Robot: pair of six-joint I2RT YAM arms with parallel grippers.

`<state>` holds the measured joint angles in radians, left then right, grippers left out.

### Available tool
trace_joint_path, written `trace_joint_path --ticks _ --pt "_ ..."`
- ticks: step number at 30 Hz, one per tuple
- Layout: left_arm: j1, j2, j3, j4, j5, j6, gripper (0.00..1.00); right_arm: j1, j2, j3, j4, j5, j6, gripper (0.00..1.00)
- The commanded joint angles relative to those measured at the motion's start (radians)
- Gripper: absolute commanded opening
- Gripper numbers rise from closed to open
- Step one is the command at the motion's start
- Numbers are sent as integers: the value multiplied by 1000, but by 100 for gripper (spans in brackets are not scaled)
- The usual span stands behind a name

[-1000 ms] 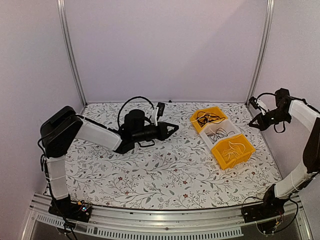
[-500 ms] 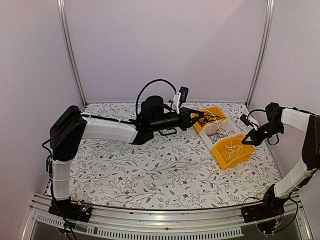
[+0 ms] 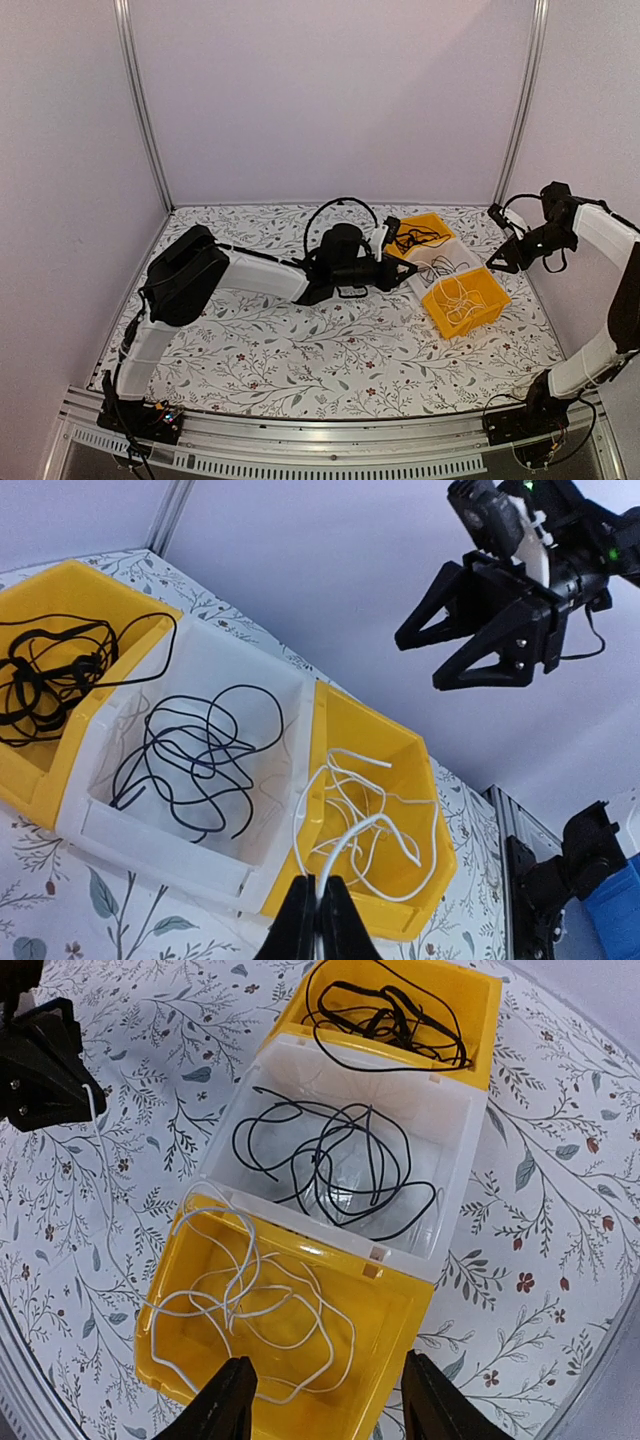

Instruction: Untangle the cables

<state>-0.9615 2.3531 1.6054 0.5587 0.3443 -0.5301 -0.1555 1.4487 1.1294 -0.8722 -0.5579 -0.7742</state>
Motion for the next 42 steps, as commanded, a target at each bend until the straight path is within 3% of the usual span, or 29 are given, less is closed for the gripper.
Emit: trace_joint_path --ticks 1,11,20,25,26,27,28,30,35,42 --pt "-21 35 74 -10 -27 -21 0 44 -59 19 -42 -45 1 54" --pt "-34 63 113 -17 4 -34 0 279 -11 -17 64 -77 65 57" --pt "-38 48 103 -13 23 -24 0 347 97 12 120 -134 140 58" --pt "-39 39 94 -9 25 -20 0 347 121 20 148 -110 172 45" --pt "-40 38 93 -7 26 -19 0 347 122 19 154 -106 179 35" --pt "-40 38 93 -7 28 -19 0 346 123 20 156 -103 179 15" --pt "-38 39 92 -6 32 -18 0 347 125 20 157 -97 179 3" --pt "-38 37 88 -10 34 -17 0 346 124 13 152 -80 183 0" --pt "-26 1 23 -36 -4 -4 24 341 84 -23 97 6 136 0" --pt "28 -89 -238 81 -35 -32 29 281 41 -90 12 144 15 0"
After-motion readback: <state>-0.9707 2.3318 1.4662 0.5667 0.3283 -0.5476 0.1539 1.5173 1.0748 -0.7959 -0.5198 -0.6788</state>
